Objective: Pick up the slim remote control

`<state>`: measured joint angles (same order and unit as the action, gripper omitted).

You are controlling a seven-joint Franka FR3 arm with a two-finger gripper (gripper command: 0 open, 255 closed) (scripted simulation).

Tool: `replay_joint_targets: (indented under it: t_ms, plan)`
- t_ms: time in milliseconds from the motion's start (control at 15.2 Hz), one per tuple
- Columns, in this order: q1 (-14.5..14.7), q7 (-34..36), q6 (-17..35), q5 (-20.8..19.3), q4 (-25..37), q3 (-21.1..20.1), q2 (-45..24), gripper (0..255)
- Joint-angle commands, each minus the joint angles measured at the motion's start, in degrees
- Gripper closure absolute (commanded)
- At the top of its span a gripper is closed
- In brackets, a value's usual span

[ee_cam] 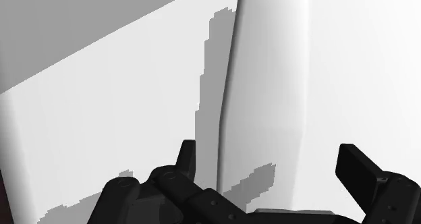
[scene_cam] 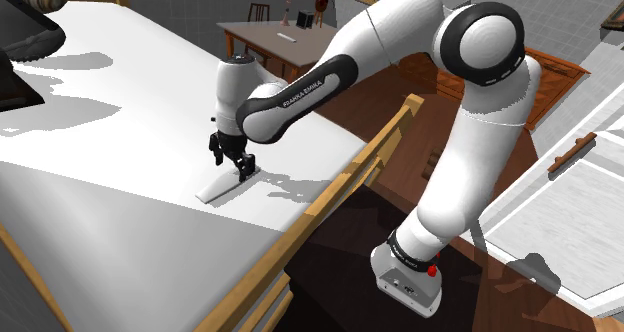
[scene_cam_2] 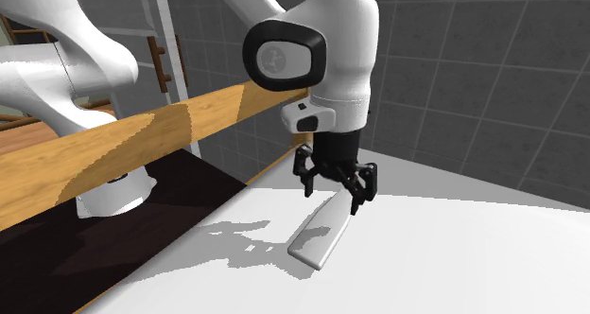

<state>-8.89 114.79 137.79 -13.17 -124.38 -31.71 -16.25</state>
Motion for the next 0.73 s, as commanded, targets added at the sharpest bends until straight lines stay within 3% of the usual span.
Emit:
replay_joint_targets:
  t_ms: [0, 462, 528, 660]
  plan:
    - [1.0, 2.45, 1.22, -1.88, 0.65, 1.04, -2.13, 0]
    - [2.34, 4.51, 4.47, -4.88, 0.45, 2.81, -5.66, 0]
    - [2.3, 4.47, 4.42, -4.77, 0.34, 2.73, -5.48, 255]
    - [2.3, 4.47, 4.4, -4.78, 0.37, 2.74, -5.5, 255]
